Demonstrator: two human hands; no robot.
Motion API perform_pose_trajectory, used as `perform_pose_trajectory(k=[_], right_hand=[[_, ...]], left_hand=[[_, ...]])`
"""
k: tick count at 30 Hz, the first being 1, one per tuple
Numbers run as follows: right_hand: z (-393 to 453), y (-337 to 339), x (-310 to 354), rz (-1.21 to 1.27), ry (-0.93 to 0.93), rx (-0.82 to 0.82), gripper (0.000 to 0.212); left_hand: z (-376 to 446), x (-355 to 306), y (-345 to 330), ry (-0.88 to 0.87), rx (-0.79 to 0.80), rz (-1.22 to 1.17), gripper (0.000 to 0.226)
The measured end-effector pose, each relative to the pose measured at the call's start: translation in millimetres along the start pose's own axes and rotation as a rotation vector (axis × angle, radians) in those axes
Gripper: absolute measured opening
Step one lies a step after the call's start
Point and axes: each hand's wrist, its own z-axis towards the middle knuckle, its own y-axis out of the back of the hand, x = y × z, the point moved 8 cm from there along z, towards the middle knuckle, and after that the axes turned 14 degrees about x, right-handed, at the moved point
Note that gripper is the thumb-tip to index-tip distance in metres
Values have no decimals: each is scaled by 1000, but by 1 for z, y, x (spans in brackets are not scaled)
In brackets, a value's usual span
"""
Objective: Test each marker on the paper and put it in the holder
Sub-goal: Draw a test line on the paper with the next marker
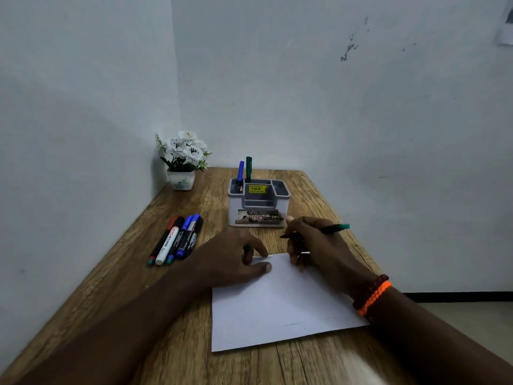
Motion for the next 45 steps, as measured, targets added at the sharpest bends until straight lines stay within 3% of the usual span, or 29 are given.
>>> perform_pose_trajectory(k=[6, 15, 45], right_hand=[[-2, -1, -3, -125, 6, -14, 10], [-4, -1, -1, -333, 2, -101, 19], [-3, -2, 1, -424, 18, -130, 9]], left_hand=[[1, 3, 0, -19, -13, -19, 38], [3, 5, -2, -30, -11, -21, 38], [7, 8, -9, -31, 22, -78, 49]])
